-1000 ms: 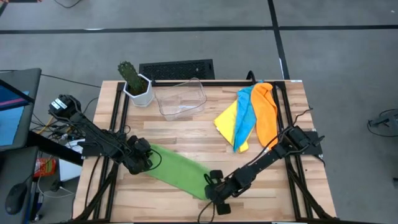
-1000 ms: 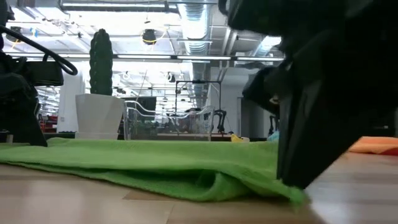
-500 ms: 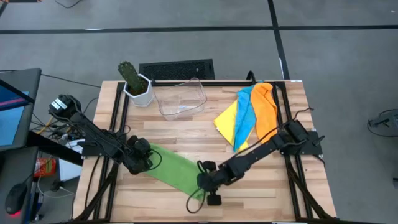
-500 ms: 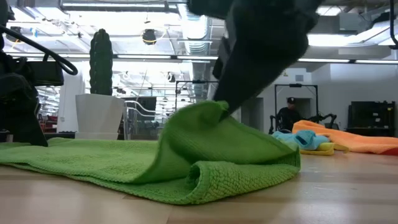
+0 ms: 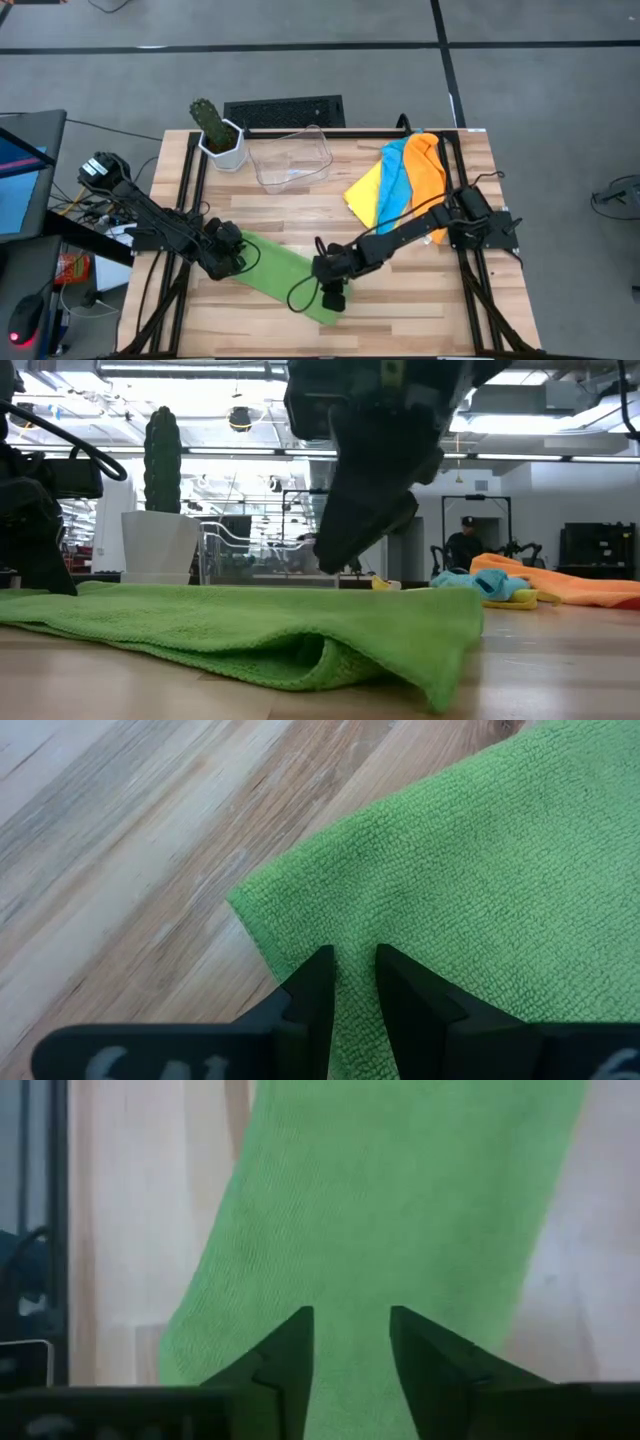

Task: Fold microfiber towels
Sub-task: Fold the green microfiber cloth

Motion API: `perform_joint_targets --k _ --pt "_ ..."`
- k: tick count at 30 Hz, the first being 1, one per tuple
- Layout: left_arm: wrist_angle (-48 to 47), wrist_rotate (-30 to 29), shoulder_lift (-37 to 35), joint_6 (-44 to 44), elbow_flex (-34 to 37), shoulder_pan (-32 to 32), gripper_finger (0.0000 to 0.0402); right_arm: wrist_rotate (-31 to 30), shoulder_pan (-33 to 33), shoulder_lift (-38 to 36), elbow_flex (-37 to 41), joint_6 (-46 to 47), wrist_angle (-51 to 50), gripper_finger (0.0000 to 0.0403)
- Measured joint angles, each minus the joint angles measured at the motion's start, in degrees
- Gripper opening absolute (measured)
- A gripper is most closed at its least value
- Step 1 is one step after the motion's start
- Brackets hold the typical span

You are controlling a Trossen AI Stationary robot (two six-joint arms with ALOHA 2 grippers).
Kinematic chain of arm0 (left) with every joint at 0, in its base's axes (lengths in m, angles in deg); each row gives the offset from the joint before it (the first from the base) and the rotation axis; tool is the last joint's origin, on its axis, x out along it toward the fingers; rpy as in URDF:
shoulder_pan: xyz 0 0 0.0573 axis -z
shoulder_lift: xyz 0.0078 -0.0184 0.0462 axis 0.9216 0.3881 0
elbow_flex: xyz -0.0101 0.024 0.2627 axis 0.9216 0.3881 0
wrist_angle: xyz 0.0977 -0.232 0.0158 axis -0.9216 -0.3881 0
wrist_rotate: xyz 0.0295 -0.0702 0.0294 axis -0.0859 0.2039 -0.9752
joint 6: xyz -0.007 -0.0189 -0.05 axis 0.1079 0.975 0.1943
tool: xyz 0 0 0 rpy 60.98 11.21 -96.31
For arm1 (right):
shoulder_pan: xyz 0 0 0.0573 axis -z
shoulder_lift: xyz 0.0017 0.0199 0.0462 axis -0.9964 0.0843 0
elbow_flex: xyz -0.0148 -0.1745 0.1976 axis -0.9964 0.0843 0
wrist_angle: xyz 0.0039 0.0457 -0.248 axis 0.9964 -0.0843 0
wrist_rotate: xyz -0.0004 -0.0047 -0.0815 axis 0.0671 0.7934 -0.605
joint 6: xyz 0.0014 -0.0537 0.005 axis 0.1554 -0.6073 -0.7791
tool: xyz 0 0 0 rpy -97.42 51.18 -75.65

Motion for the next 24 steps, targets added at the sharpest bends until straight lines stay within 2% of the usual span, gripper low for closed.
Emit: perform_joint_targets --k 4,10,16,22,24 --pt "0.0 0.1 0.0 0.0 0.0 0.0 0.007 1.7 -0.1 -2.6 0.0 -2.9 0.3 0.0178" --pt "0.0 0.1 0.0 0.1 0.0 0.0 0.007 1.0 -7.2 -4.3 0.0 -10.3 -2.1 0.0184" --pt "0.1 0.0 0.0 0.4 0.0 0.0 0.007 -4.1 -12.7 -1.2 0.1 -13.0 0.1 0.0176" --pt "0.1 0.0 0.0 0.4 0.0 0.0 0.007 -6.0 -13.2 1.2 -0.1 -13.4 4.3 0.0174" --pt "0.0 0.0 0.0 0.4 0.0 0.0 0.007 -6.0 -13.2 1.5 0.2 -13.4 3.0 0.0175"
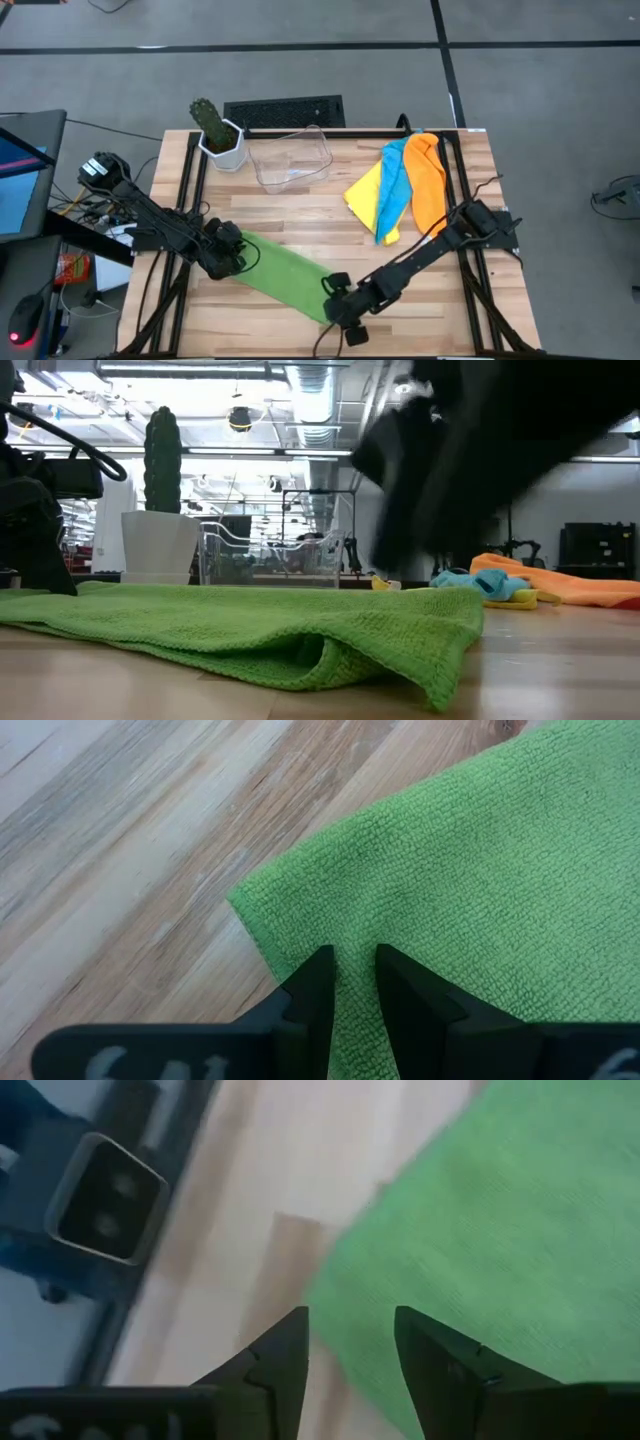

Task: Fold microfiber towels
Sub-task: Fold the green microfiber cloth

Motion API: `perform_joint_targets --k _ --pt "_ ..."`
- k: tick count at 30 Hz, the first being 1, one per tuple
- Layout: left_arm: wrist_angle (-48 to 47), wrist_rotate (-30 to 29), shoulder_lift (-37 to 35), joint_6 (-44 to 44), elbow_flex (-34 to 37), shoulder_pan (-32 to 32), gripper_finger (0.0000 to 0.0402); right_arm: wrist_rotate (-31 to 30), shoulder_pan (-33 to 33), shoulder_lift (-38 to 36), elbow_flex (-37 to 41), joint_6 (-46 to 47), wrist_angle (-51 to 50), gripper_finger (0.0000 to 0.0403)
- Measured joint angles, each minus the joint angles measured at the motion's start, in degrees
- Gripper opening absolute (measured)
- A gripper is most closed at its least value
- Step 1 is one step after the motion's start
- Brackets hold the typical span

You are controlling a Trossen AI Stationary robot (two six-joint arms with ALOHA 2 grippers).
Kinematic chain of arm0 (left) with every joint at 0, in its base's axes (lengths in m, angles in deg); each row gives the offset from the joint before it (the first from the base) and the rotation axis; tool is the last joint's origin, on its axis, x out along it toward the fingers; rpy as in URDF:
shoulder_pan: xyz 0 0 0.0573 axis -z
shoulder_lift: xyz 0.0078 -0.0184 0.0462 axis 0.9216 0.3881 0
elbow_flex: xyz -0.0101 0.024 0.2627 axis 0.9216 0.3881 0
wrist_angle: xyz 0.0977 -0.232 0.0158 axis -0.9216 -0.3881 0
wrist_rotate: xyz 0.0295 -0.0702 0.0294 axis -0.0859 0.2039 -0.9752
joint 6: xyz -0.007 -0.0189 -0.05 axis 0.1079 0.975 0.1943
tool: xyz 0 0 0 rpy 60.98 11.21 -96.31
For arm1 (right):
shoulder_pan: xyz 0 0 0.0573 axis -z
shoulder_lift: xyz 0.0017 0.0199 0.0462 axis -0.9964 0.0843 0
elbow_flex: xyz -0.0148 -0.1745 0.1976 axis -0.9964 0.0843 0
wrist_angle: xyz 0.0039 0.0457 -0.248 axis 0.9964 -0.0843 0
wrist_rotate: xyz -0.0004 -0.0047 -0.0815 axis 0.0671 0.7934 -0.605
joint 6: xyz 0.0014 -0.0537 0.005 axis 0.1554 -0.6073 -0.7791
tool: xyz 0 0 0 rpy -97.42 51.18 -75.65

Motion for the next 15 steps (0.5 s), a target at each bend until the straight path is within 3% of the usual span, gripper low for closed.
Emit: perform_joint_targets --k 15 --pt "0.0 -0.2 0.0 1.1 0.0 0.0 0.007 -0.3 -0.8 2.9 -0.2 -1.3 -1.0 0.0168"
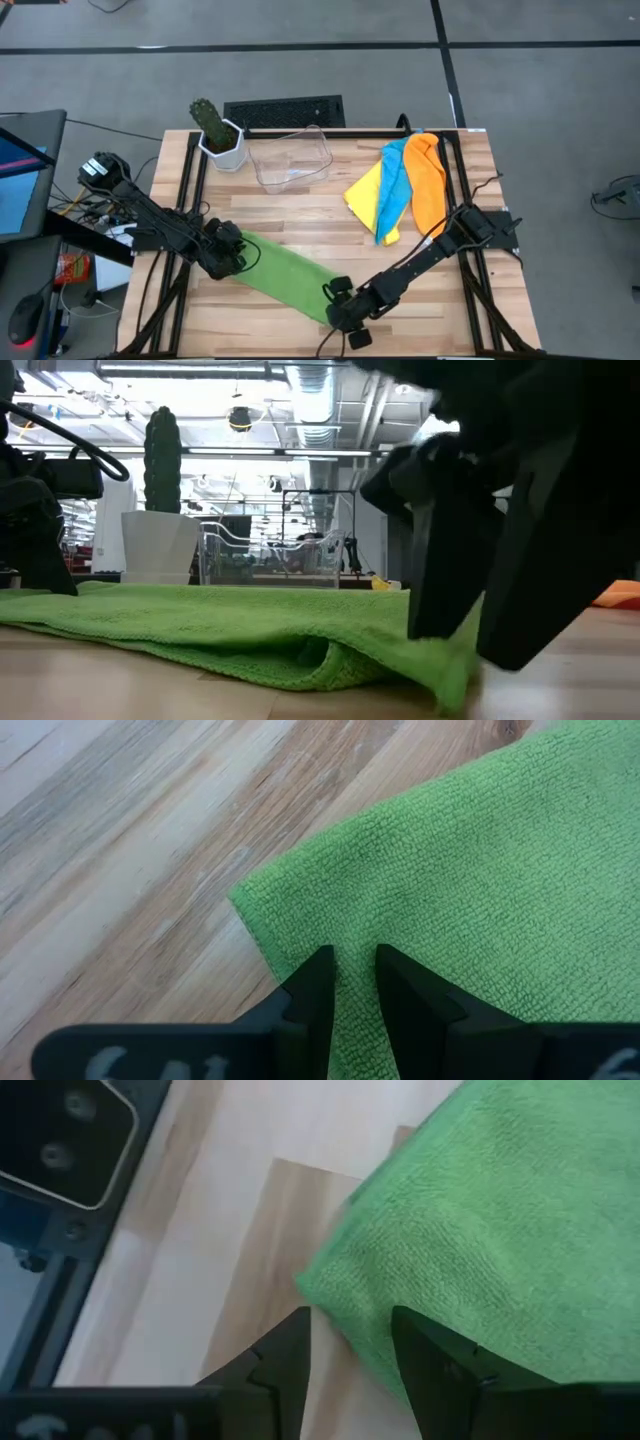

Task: Fold microfiber towels
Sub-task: Fold the green microfiber cloth

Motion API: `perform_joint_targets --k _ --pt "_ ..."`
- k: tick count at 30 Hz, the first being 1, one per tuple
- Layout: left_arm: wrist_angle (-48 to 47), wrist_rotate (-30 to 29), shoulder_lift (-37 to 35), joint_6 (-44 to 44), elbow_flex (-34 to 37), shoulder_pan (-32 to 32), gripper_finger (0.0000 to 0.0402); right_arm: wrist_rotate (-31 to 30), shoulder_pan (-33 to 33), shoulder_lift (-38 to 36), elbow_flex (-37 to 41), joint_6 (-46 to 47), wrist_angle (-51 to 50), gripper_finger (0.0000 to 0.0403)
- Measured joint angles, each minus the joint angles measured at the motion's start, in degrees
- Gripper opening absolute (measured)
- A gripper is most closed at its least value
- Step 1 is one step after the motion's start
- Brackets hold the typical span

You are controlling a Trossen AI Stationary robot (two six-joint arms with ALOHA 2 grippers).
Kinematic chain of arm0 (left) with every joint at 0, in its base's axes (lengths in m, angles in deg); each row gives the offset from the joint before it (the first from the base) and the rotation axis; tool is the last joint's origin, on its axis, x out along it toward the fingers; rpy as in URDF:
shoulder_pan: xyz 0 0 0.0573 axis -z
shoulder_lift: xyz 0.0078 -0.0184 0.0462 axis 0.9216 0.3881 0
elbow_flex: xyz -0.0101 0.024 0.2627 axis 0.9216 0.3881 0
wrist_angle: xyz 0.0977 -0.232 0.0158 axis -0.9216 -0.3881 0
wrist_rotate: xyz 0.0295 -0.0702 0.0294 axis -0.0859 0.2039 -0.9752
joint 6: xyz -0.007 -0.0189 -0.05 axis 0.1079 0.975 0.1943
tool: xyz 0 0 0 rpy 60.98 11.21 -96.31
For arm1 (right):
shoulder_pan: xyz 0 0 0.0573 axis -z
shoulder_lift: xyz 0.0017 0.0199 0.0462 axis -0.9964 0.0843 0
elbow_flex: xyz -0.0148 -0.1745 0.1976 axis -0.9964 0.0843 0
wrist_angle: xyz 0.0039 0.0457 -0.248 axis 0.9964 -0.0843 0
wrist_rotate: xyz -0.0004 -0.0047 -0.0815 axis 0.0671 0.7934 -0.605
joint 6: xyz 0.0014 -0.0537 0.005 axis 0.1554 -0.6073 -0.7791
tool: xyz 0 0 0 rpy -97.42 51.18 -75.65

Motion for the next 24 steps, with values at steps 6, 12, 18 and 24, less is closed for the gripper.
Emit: perform_joint_targets --k 6,12,18,24 --pt "0.0 -0.1 0.0 0.0 0.0 0.0 0.007 -0.9 0.1 0.7 -0.1 -1.3 -0.7 0.0144" --pt "0.0 -0.2 0.0 -0.1 0.0 0.0 0.007 -0.8 0.1 0.1 0.0 0.4 -1.5 0.0088" --pt "0.0 -0.5 0.0 -0.9 0.0 0.0 0.007 2.7 0.8 -0.7 -2.9 0.9 -4.8 0.0015" --pt "0.0 -1.1 0.0 -1.0 0.0 0.0 0.007 4.1 3.0 -0.8 -5.8 0.8 -5.5 0.0021"
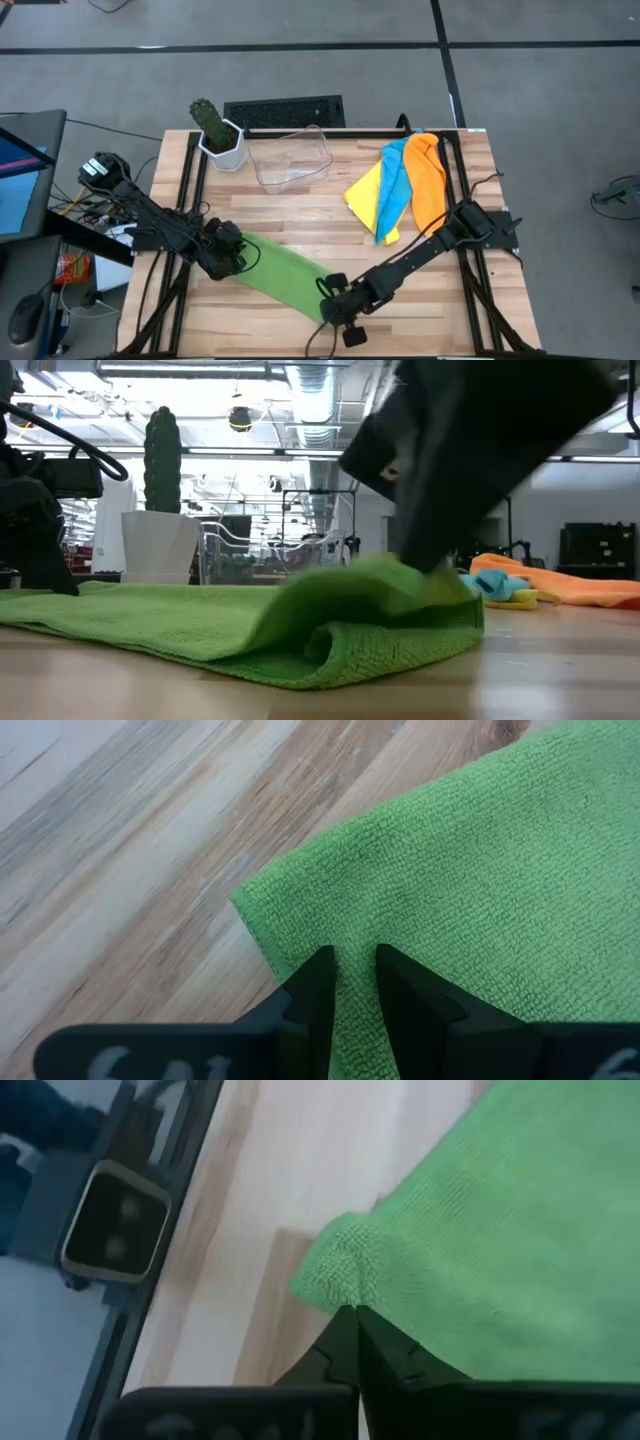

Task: Fold microfiber towels
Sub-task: Fold the green microfiber cloth

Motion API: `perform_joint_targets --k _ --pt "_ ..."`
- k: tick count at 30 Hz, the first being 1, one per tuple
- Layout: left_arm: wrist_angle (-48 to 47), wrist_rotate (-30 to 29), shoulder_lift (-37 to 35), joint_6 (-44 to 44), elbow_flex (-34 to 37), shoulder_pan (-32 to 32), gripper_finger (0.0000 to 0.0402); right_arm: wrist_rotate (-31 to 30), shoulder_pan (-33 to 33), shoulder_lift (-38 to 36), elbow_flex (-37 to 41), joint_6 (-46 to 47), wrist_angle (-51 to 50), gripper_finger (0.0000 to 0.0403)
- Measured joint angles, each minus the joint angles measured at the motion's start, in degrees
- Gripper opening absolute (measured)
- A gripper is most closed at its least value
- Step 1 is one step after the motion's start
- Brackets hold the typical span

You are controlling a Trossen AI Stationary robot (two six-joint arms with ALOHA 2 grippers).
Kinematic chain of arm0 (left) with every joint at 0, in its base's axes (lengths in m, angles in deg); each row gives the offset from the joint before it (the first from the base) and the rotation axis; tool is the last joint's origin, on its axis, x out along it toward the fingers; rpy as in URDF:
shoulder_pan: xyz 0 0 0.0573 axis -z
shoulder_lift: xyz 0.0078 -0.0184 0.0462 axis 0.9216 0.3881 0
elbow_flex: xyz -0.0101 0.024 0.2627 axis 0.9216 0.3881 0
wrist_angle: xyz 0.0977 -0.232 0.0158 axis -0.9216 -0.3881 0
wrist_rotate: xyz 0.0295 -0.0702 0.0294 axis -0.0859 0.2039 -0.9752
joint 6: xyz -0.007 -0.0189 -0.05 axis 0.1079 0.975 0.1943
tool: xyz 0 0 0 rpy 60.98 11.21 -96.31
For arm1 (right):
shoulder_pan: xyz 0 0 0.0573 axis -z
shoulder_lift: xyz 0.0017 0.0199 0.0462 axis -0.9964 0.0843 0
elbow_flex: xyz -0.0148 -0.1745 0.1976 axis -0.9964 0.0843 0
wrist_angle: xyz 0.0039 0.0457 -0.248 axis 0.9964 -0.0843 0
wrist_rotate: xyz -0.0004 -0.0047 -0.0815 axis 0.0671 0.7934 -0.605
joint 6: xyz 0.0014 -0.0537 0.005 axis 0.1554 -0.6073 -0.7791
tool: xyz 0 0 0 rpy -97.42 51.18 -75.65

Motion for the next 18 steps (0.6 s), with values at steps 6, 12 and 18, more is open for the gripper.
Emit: perform_joint_targets --k 6,12,18 --pt "0.0 0.0 0.0 -0.3 0.0 0.0 0.007 5.1 4.2 0.0 -0.8 -0.5 0.1 0.001" --pt "0.0 0.0 0.0 -0.3 0.0 0.0 0.007 8.5 8.9 0.0 -0.8 2.4 0.0 0.0027" --pt "0.0 0.0 0.0 -0.3 0.0 0.0 0.007 9.6 12.3 0.0 -0.8 6.4 -3.6 0.0037"
